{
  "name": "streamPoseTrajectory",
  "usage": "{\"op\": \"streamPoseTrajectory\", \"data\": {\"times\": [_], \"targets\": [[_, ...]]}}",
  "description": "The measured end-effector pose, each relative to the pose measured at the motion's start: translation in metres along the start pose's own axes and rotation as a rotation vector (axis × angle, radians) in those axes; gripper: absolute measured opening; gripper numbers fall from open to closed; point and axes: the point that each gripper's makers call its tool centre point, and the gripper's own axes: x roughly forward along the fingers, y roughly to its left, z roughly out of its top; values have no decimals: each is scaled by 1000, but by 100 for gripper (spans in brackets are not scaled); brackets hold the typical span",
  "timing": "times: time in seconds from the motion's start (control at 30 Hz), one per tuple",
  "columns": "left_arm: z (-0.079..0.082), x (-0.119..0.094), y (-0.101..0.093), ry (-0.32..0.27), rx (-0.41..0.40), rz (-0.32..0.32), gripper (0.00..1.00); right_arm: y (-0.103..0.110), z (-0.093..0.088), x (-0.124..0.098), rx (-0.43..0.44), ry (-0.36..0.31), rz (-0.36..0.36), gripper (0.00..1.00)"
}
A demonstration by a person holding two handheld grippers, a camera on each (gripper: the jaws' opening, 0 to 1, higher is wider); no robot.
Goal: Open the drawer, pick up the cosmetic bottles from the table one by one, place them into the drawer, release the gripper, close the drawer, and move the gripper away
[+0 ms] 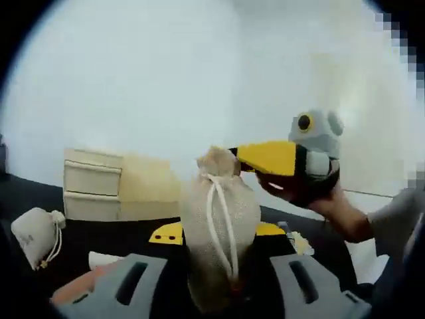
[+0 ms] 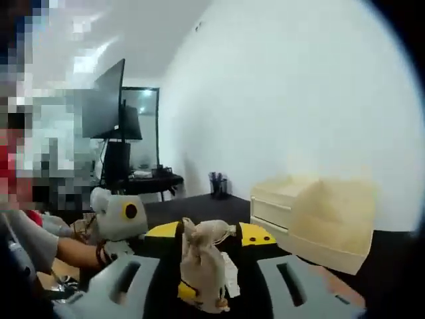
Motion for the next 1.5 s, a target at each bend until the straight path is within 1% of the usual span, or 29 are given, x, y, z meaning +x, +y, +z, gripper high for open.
{"op": "streamPoseTrajectory", "data": {"times": [0.03, 0.07, 0.1, 0.13, 0.17, 0.2, 0.23, 0.27, 0.3, 0.33, 0.37, 0.43, 0.47, 0.5, 0.6, 0.73, 0.77, 0.87, 0.9, 0.93, 1.0, 1.07, 1.1, 1.17, 1.2, 1.27, 1.4, 1.43, 1.5], "targets": [[1, -1, 1, -4, -19, 1, 31, 6, 1, -2, -8, -1, 44, 29], [2, -1, -3, -6, -14, -38, 31, 7, 4, -4, -1, -7, 59, 29], [2, -2, -5, -2, -27, -67, 31, 8, 4, -7, 3, -1, 73, 29], [6, -3, -10, -27, -27, -107, 31, 14, 2, -8, -1, 14, 111, 29], [7, -5, -19, -26, -31, -171, 31, 14, 0, -10, 13, 35, 118, 30], [8, -7, -25, -24, -39, -202, 31, 16, 0, -10, 11, 41, 133, 29], [10, -8, -31, -37, -26, -239, 31, 23, -4, -12, 16, 60, 169, 29], [8, -10, -38, -27, -15, -280, 31, 30, -5, -14, 19, 67, 207, 29], [7, -11, -41, -15, -8, -301, 30, 37, -5, -17, 28, 66, 237, 29], [6, -12, -46, -15, 1, -327, 30, 41, -4, -18, 17, 60, 253, 29], [4, -13, -53, -7, 5, -358, 30, 46, -6, -20, 7, 76, 264, 29], [1, -15, -62, 4, 3, -404, 30, 55, -7, -24, -5, 86, 301, 29], [0, -15, -65, 8, -1, -425, 30, 58, -7, -25, -4, 91, 309, 29], [-3, -17, -73, 18, -7, -458, 30, 61, -7, -26, -4, 95, 324, 29], [-3, -17, -75, 25, -11, -475, 30, 65, -8, -28, 0, 108, 336, 28], [-7, -16, -79, 38, -5, -476, 30, 67, -12, -28, 13, 123, 341, 26], [-7, -17, -77, 39, -4, -476, 30, 67, -13, -28, 21, 125, 345, 25], [-12, -14, -78, 56, 0, -465, 30, 69, -19, -25, 61, 146, 361, 18], [-13, -14, -77, 59, 0, -460, 30, 67, -20, -25, 64, 147, 352, 15], [-13, -13, -75, 60, -3, -447, 30, 64, -21, -24, 85, 159, 341, 13], [-14, -10, -72, 56, 9, -426, 31, 62, -23, -24, 112, 170, 323, 11], [-12, -8, -64, 50, 10, -393, 32, 56, -23, -22, 117, 178, 304, 10], [-12, -6, -58, 50, 14, -364, 33, 54, -23, -22, 115, 178, 298, 10], [-12, -4, -45, 54, 56, -301, 36, 52, -25, -21, 106, 173, 274, 9], [-13, -2, -35, 59, 89, -250, 38, 51, -26, -22, 103, 173, 269, 9], [-17, 1, -23, 78, 122, -193, 47, 43, -24, -21, 102, 165, 248, 9], [-18, 4, -12, 93, 133, -152, 56, 27, -18, -20, 117, 150, 214, 9], [-18, 5, -11, 91, 135, -147, 58, 24, -18, -20, 114, 150, 205, 9], [-16, 8, -2, 94, 128, -114, 61, 16, -18, -19, 106, 160, 187, 9]]}}
